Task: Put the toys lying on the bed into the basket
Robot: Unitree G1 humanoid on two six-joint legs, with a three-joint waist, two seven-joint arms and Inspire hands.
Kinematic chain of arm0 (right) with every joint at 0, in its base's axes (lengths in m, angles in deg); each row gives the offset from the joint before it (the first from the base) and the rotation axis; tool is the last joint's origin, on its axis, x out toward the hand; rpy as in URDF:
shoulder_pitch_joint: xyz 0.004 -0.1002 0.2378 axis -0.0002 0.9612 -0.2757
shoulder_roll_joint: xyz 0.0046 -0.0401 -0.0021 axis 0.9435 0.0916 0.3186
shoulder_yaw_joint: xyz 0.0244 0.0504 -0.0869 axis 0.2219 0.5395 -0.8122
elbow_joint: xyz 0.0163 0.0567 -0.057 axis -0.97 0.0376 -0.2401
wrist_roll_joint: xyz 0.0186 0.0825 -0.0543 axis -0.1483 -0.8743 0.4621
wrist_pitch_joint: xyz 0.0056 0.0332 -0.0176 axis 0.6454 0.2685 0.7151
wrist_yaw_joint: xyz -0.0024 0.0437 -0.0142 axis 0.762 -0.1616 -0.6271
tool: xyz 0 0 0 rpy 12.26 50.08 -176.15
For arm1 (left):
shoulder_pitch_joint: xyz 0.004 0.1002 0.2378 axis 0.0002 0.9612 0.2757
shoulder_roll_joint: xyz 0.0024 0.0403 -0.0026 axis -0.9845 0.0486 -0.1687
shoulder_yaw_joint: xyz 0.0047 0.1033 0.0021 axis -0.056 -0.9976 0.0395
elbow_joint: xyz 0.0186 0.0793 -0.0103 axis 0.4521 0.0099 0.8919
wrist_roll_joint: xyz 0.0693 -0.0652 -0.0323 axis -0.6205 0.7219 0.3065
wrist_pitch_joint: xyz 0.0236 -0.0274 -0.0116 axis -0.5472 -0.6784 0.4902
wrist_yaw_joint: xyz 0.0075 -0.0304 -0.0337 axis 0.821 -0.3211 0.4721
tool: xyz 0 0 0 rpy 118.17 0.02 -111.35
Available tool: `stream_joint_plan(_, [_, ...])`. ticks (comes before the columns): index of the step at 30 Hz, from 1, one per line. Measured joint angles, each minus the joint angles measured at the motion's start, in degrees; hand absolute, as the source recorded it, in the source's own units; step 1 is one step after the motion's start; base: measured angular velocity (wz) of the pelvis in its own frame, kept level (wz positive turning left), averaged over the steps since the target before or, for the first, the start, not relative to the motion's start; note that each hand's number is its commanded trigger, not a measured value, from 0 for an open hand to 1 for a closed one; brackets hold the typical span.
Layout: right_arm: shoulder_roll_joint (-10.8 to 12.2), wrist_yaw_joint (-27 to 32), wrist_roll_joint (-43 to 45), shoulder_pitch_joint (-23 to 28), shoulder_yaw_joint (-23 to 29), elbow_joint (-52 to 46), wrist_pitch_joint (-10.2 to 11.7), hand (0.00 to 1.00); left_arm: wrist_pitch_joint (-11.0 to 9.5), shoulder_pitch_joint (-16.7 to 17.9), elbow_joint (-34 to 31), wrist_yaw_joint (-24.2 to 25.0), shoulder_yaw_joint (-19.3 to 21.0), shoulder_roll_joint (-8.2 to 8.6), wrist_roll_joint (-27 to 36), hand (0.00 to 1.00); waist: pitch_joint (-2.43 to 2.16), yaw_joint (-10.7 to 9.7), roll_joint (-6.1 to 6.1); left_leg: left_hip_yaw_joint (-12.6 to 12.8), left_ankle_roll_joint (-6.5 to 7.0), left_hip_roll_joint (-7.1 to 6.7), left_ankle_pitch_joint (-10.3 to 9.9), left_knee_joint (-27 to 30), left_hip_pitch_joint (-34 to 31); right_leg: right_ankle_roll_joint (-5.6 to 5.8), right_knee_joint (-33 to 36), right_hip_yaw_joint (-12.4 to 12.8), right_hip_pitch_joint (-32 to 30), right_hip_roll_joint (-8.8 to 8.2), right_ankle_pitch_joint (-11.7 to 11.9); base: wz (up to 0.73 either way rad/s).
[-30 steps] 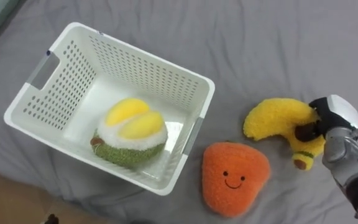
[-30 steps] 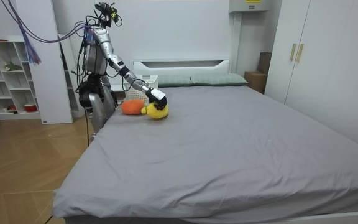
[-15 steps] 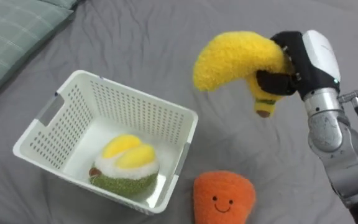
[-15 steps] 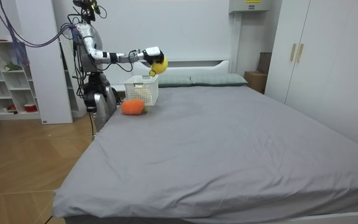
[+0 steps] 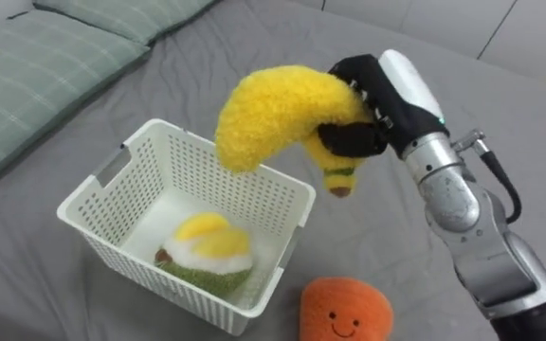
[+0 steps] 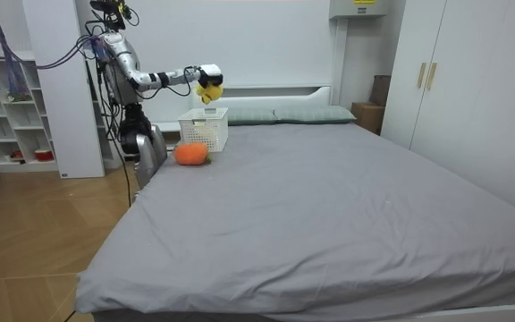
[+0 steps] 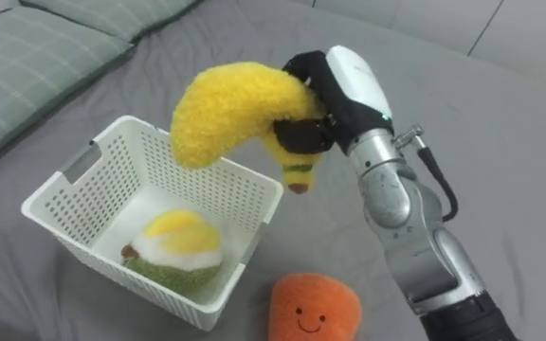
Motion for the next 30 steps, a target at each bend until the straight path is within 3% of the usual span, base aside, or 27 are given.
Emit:
stream_joint_plan(3, [0.6, -1.4, 0.0, -0.7, -1.8, 0.0, -1.1, 1.0, 1.5, 0.2, 0.0, 0.0, 1.5, 0.15, -2.1, 0.0, 0.17, 2.0, 0.25, -0.4, 0.0, -0.04, 0.0, 0.1, -0.6, 0.02, 0.0, 0.0, -0.4, 0.01, 0.0, 0.06])
stream_joint_plan(8, [1.1, -2.1, -0.3, -1.2, -3.2, 0.2, -1.2, 1.0, 2.3, 0.3, 0.0, 0.1, 2.0, 0.35, -2.1, 0.0, 0.28, 4.2, 0.28, -2.1, 0.07, -0.59, 0.3, 0.2, -1.8, 0.23, -0.1, -1.7, -0.8, -0.41, -0.3, 0.19])
stream_joint_plan(10, [1.6, -2.2, -0.5, -1.9, -4.9, 0.8, -1.6, 0.67, 2.7, 0.5, 0.0, 0.1, 2.0, 0.33, -2.1, 0.0, 0.36, 4.7, 0.4, -2.2, 0.07, -0.65, 0.3, 0.3, -1.9, 0.26, -0.1, -1.8, -0.8, -0.45, -0.3, 0.03])
stream_joint_plan(11, [1.8, -2.3, -0.5, -2.4, -5.9, 1.1, -1.9, 0.62, 2.7, 0.5, -0.1, 0.1, 2.0, 0.34, -2.1, 0.0, 0.38, 5.1, 0.36, -2.4, 0.07, -0.7, 0.3, 0.5, -2.1, 0.27, -0.1, -2.1, -0.9, -0.53, -0.3, 0.08])
stream_joint_plan(12, [2.0, -2.5, -0.6, -2.8, -6.5, 1.6, -1.9, 0.5, 2.7, 0.2, -0.1, 0.1, 2.0, 0.34, -2.1, 0.0, 0.44, 5.6, 0.17, -2.6, 0.08, -0.74, 0.3, 0.5, -2.1, 0.27, -0.1, -2.4, -0.9, -0.73, -0.3, 0.1])
stream_joint_plan(13, [2.4, -2.5, -0.6, -3.0, -6.6, 2.2, -1.9, 0.2, 2.7, 0.1, 0.0, 0.1, 2.0, 0.33, -2.1, 0.0, 0.43, 5.7, 0.03, -2.7, 0.08, -0.76, 0.4, 0.5, -2.1, 0.27, -0.1, -2.6, -0.9, -0.74, -0.3, 0.1])
stream_joint_plan(14, [3.3, -2.5, -0.5, -3.4, -7.0, 3.4, -2.0, 0.02, 2.7, 0.3, 0.2, 0.1, 1.9, 0.32, -2.1, 0.0, 0.48, 6.0, -0.22, -3.0, 0.09, -0.81, 0.4, 0.5, -2.2, 0.27, -0.1, -2.8, -0.8, -0.73, -0.3, 0.1])
stream_joint_plan(20, [3.9, -2.5, -0.2, -3.6, -8.0, 9.4, -2.5, 0.0, 4.0, -0.4, 1.2, 0.1, 2.0, 0.46, -4.0, 0.0, 0.64, 6.9, -1.3, -5.0, 0.3, -1.61, 0.5, 2.2, -3.7, 0.38, 0.0, -4.1, -0.8, -0.98, -0.4, 0.18])
stream_joint_plan(30, [3.2, -1.7, 0.2, -3.5, -7.9, 14.6, -3.6, 0.0, 6.3, 1.0, 0.8, -1.7, 4.4, 1.26, -4.9, 0.0, 0.96, 7.3, -0.63, -6.5, 0.47, -2.27, 0.6, 3.4, -4.9, 0.59, 0.0, -4.0, -0.8, -1.39, -0.6, 0.1])
